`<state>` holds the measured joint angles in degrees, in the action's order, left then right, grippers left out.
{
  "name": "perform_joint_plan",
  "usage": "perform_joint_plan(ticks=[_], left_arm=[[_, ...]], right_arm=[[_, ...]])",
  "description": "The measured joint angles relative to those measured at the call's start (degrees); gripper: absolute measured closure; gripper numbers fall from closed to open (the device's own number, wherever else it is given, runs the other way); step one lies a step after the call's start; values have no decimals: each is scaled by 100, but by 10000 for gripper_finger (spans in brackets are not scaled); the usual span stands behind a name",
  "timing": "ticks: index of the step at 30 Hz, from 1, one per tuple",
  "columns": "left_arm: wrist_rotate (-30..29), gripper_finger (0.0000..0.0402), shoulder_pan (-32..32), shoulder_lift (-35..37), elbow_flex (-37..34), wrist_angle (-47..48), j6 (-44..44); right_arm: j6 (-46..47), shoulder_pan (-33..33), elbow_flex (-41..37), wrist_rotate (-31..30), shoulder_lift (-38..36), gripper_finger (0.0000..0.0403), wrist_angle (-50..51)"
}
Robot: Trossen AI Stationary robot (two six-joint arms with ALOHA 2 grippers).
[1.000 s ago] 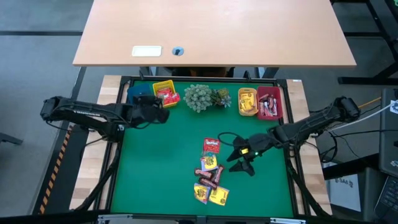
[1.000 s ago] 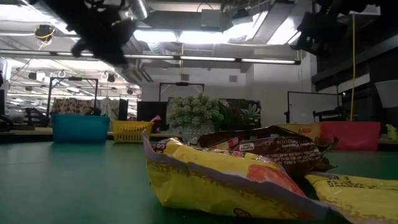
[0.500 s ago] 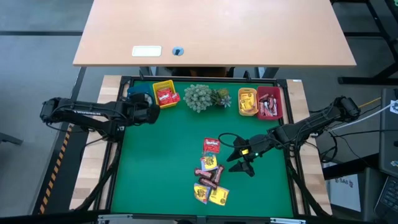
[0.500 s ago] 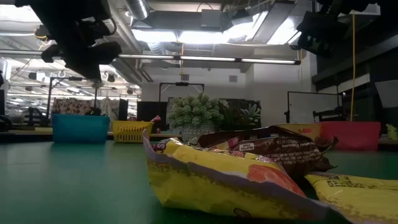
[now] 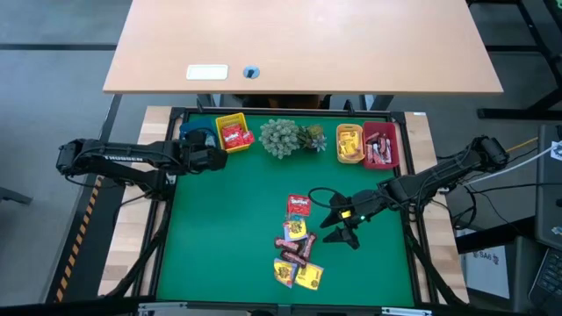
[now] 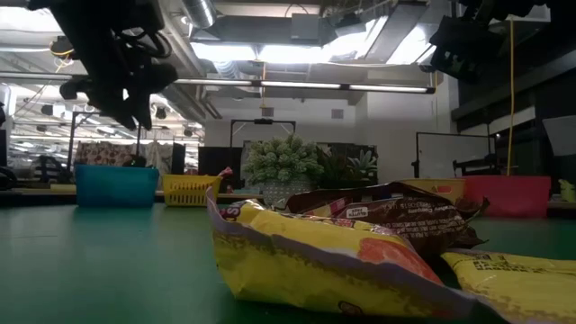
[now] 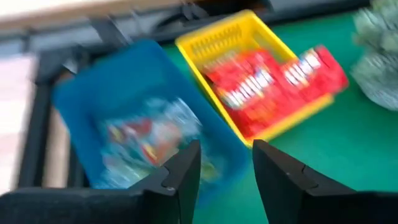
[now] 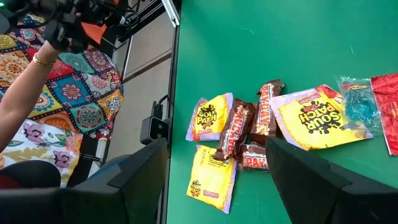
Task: Sort candy
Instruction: Put the blue gummy into the blue bin
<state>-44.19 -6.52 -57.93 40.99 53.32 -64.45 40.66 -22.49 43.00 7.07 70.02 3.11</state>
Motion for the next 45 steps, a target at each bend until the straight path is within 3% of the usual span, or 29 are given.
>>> perform_joint_plan(ticks=[5,8,20,31,45], left_arm=[[858,267,127,-47,0,-345,71],[1085,267,330,-149,0,-613,208],[1080,267,1103,-1142,0,-1840,508],[1085,267,1559,-2049,0,-2687,512],[1069,267,1783,-2247,0,-3063,508]], right_arm=[[0,-6,0,-7,123,130,-2],[0,-6,0,-140,298,130,-13],[-235,1,0,-1950,1201,130,-7],[-774,1,4,-2357,2164,130,-583],[-820,12,4,-2897,2981,130,-1148]])
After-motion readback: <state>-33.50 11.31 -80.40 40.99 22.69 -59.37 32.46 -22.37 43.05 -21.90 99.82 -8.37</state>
